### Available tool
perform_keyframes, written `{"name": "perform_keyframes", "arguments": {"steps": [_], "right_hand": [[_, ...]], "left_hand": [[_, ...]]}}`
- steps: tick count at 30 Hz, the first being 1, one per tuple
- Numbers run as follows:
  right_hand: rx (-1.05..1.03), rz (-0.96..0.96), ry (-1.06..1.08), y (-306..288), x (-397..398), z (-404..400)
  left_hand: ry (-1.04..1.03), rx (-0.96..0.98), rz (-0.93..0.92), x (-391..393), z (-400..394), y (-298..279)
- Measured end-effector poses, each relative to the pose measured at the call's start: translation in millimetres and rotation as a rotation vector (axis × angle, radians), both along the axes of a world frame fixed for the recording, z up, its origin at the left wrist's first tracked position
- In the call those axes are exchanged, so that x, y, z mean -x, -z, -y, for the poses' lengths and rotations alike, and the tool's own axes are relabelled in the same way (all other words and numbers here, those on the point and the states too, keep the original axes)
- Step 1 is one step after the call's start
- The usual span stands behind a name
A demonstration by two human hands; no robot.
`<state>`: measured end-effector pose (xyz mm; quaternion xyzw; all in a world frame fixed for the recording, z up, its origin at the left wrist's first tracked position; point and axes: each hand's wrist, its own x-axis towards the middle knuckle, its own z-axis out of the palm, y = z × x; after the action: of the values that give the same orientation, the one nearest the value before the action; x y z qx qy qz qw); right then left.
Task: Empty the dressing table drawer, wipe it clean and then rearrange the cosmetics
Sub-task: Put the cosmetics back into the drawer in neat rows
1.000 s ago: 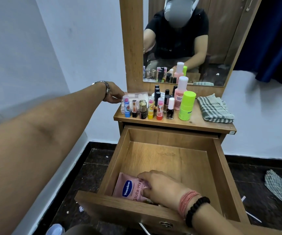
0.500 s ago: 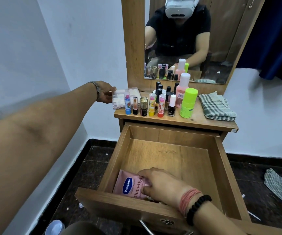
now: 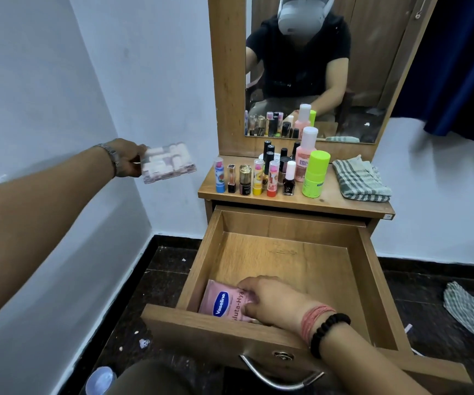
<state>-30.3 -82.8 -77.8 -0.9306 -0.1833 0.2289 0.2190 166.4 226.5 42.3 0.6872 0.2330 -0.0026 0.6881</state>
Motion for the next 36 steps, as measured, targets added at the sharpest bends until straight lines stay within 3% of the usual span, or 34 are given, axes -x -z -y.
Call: {"name": "perform_keyframes", "arguments": {"steps": [6,11,13,16,18,26,31,36], "right_hand": [[-0.052,0.12,0.088,-10.9,7.4,4.2],[-0.499,0.111,0.261,-39.1,24.5,8.9],[-0.718,-0.01,0.339,-51.4,34.8,9.5],[-1.121,-0.42,0.388,-65.0,48.2,10.4],[-1.248,-0.562,0.396,-72.5,54.4,13.1],[-1.21,-0.591,0.673,-67.2,48.8,43.3],[-1.09,-0.609,0.809,-57.3,27.3,49.6],[-1.032,-0.643,0.865,-48.4,3.9,30.4]], "left_hand": [[0.073,-0.019,0.044,64.3,-16.6,-22.5],[0.234,-0.094,0.085,120.3,10.3,-28.0],[0.293,-0.089,0.097,142.1,33.0,-29.1],[0.376,-0.107,0.105,162.3,75.3,-26.8],[0.419,-0.135,0.095,169.6,105.0,-19.8],[0.544,-0.362,0.203,168.4,151.3,22.2],[0.562,-0.775,0.237,171.6,138.5,51.6],[0.605,-0.85,0.264,177.3,128.0,77.8]]}}
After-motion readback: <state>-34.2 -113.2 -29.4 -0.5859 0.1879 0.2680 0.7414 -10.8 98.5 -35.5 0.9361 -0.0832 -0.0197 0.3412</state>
